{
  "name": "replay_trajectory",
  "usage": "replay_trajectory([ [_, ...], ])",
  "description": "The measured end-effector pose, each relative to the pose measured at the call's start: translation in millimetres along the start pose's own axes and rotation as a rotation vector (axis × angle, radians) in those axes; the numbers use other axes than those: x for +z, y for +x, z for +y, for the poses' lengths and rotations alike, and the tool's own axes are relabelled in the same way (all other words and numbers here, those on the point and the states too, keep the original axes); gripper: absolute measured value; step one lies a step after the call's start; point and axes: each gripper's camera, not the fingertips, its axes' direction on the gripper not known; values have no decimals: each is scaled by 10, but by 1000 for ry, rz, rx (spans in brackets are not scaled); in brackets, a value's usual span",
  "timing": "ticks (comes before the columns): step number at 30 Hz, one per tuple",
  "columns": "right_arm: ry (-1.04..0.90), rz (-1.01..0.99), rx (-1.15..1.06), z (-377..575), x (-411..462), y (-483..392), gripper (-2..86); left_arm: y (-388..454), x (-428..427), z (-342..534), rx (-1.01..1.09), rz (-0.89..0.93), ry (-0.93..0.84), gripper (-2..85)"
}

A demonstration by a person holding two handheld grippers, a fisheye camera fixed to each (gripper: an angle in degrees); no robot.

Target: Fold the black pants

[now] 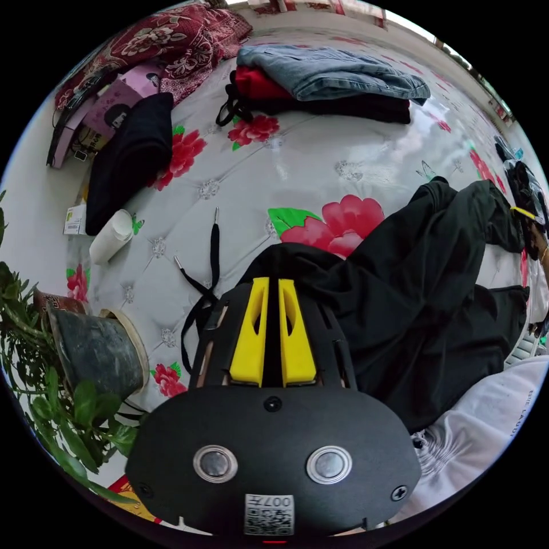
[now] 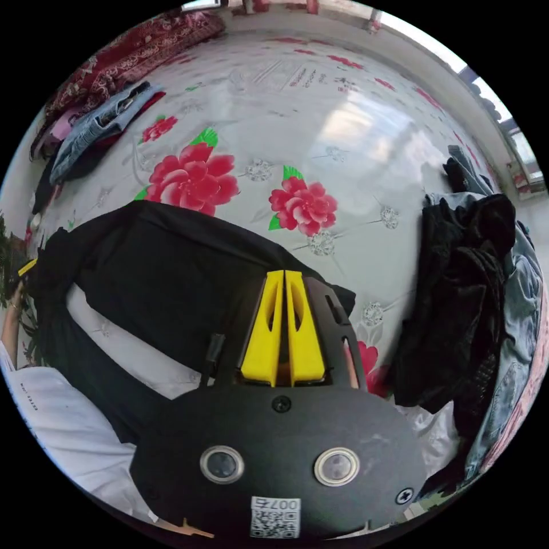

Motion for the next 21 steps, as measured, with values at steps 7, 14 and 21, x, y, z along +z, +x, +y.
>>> replay_trajectory([
  [7, 545, 47, 49, 386, -1534, 279, -1, -34, -196, -10, -90, -120, 77, -8],
  [14, 502, 40, 133, 1164, -1539, 503, 6, -79, -349, -33, -127, -48, 183, -8],
  [21, 177, -43, 345, 1546, -548, 458, 25, -85, -68, -203, -156, -29, 110, -7],
])
